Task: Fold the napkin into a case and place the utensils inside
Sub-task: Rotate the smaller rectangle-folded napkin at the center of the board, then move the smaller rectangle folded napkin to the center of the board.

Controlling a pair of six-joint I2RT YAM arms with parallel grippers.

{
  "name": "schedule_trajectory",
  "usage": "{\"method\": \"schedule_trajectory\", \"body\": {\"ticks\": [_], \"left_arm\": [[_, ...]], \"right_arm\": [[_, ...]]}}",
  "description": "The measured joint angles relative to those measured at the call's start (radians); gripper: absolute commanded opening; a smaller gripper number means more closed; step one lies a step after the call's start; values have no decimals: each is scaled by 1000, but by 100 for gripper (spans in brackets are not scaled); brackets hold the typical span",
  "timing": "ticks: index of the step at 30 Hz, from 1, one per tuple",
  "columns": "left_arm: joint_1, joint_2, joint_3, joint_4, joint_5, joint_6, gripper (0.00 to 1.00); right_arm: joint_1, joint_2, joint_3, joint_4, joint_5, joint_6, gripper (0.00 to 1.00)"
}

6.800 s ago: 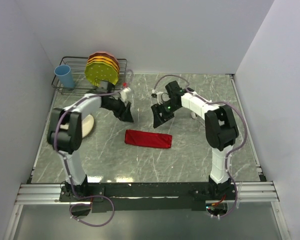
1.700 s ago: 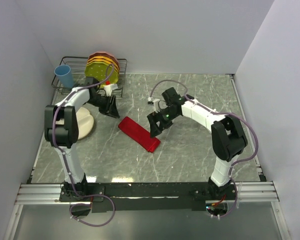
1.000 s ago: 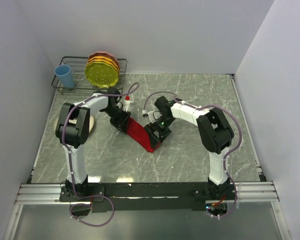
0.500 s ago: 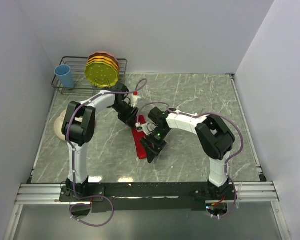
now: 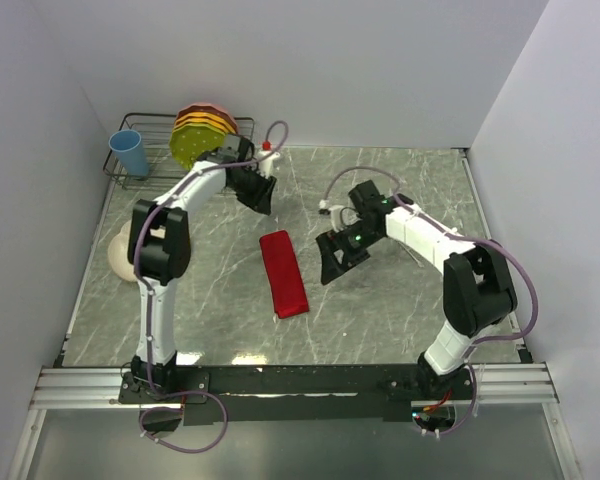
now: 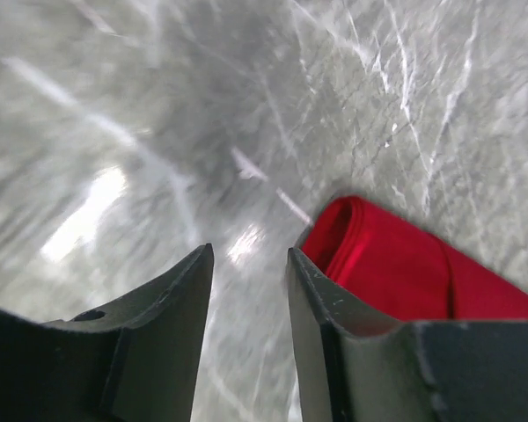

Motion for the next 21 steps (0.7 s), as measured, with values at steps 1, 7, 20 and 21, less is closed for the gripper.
{"method": "schedule_trajectory", "body": {"ticks": [1, 7, 20, 21], "left_arm": [[-13, 21, 0, 8, -8, 0, 44], [-72, 91, -30, 13, -29, 16, 40], [-214, -4, -233, 128, -5, 38, 40], [-226, -8, -241, 130, 1, 31, 41]], "right_arm": [[-24, 0, 1, 0, 17, 5, 100], [-181, 0, 45, 8, 117, 29, 100], [-388, -18, 41, 48, 320, 72, 82], [-388, -24, 34, 51, 340, 73, 78]]}}
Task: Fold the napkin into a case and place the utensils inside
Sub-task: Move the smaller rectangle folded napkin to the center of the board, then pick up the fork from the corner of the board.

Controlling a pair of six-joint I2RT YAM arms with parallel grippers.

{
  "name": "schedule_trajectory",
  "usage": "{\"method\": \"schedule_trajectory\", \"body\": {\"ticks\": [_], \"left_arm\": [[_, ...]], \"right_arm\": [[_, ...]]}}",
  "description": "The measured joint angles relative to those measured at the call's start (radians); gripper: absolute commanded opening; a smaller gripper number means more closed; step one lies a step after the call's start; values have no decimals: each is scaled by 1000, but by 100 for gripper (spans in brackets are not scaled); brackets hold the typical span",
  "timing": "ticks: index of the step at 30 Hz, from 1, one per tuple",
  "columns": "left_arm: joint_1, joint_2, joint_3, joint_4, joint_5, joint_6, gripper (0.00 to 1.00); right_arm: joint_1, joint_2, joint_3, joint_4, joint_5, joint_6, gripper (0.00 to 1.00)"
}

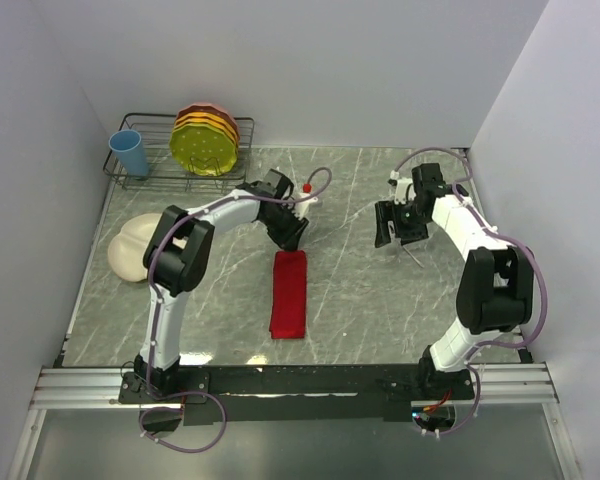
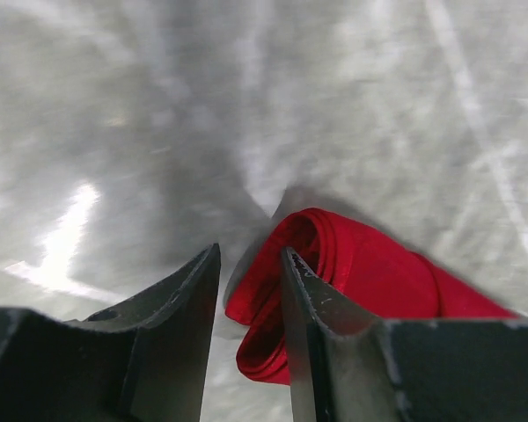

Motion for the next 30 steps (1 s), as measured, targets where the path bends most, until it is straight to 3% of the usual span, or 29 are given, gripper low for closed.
{"method": "schedule_trajectory", "body": {"ticks": [9, 17, 30], "left_arm": [[-49, -5, 7, -37, 77, -61, 56], [-21, -41, 88, -85, 92, -95, 58], [94, -134, 101, -138, 114, -136, 58]], "right_arm": [[-5, 3, -6, 60, 179, -50, 54], [-53, 166, 101, 55, 215, -78, 53], [-98, 383, 315, 51, 182, 48, 45]]}}
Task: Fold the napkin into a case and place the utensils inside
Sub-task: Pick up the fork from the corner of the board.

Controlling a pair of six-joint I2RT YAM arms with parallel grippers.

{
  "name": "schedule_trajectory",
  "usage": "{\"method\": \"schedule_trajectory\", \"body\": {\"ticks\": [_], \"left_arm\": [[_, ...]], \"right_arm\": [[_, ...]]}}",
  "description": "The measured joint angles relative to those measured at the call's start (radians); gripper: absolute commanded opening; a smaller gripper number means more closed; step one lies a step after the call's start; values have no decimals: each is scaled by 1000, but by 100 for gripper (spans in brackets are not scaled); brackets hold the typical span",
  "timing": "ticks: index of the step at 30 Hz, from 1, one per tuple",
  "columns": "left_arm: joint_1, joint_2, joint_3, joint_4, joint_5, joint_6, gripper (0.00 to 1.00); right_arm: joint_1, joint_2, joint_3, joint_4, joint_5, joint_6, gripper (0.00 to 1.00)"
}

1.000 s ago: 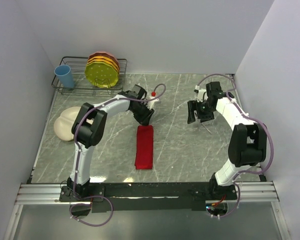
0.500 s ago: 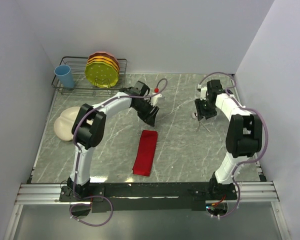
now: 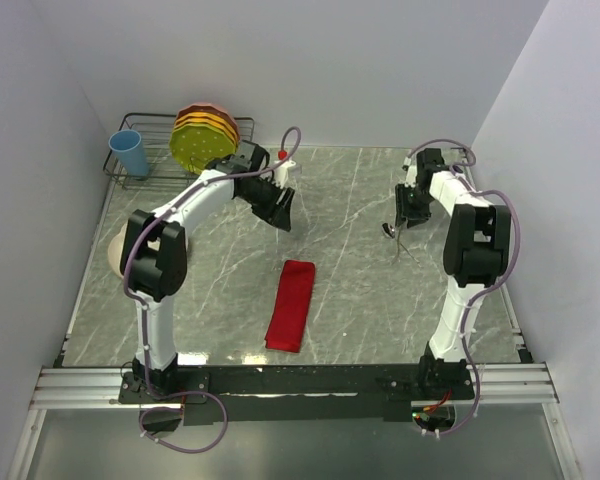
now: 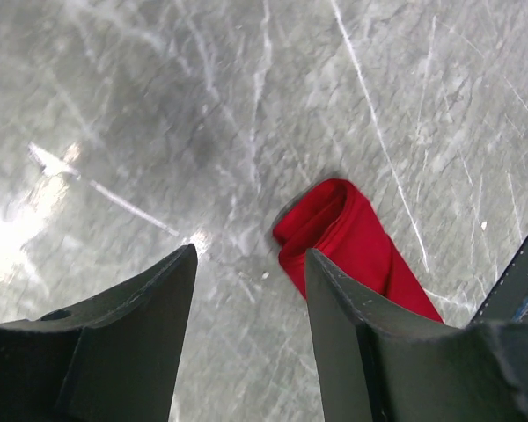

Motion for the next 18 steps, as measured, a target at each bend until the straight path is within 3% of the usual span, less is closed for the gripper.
{"method": "schedule_trajectory", "body": {"ticks": [7, 11, 13, 18], "left_arm": [[35, 0, 18, -31, 5, -4, 58], [59, -2, 18, -38, 11, 0, 58], [72, -11, 16, -38, 18, 11, 58], [102, -80, -6, -32, 47, 56, 59]], "right_arm": [[0, 88, 37, -5, -16, 50, 34], [-8, 93, 43, -3, -11, 74, 7], [-17, 93, 43, -8, -15, 85, 0], [-44, 82, 42, -34, -68, 93, 0]]}}
